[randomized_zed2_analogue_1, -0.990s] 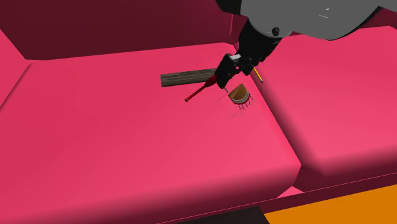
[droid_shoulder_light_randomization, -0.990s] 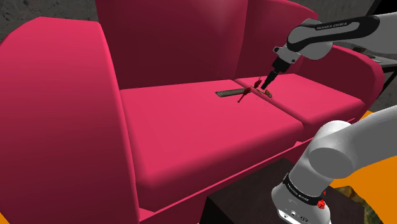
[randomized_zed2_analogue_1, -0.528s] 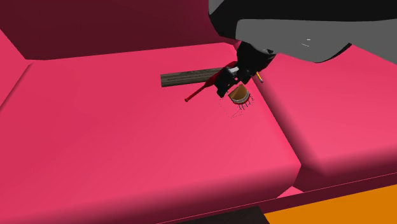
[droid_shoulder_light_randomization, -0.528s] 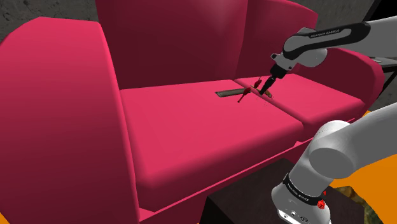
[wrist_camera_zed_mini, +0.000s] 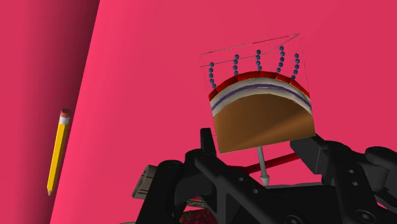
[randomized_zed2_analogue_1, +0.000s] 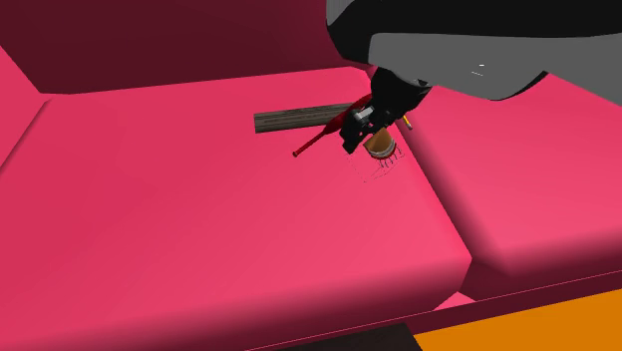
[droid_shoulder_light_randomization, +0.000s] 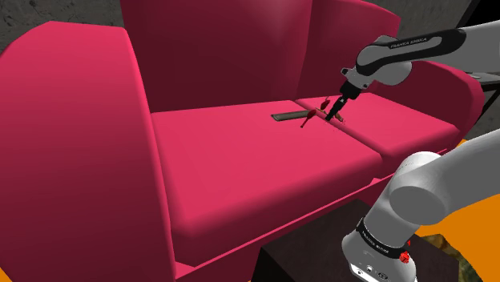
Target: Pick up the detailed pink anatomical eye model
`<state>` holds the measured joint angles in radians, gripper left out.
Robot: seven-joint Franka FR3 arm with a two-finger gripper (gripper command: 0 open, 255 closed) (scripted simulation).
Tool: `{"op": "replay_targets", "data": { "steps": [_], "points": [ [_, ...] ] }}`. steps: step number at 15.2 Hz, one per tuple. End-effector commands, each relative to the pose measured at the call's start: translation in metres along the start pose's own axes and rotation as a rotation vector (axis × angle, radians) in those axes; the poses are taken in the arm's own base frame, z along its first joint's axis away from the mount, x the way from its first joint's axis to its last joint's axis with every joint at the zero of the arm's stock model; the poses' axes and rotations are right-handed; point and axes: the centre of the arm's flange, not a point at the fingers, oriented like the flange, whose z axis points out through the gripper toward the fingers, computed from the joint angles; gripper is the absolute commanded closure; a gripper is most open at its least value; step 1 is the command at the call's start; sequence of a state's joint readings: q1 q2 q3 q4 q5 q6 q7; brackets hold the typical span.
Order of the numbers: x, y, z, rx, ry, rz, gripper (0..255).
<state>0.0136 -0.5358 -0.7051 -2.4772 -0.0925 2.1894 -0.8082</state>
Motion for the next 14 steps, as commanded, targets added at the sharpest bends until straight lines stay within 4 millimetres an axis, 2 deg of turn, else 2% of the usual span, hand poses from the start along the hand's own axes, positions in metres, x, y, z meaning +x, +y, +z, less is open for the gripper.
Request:
{"op": "replay_targets", "data": {
  "steps": [1,2,14],
  "points": [
    [0.0,0.0,0.0,0.0,0.0,0.0,255],
    [0.0,0.0,0.0,0.0,0.0,0.0,255],
    [0.018,-0.005,-0.061,0.0,0.0,0.0,255]
  ]
}}
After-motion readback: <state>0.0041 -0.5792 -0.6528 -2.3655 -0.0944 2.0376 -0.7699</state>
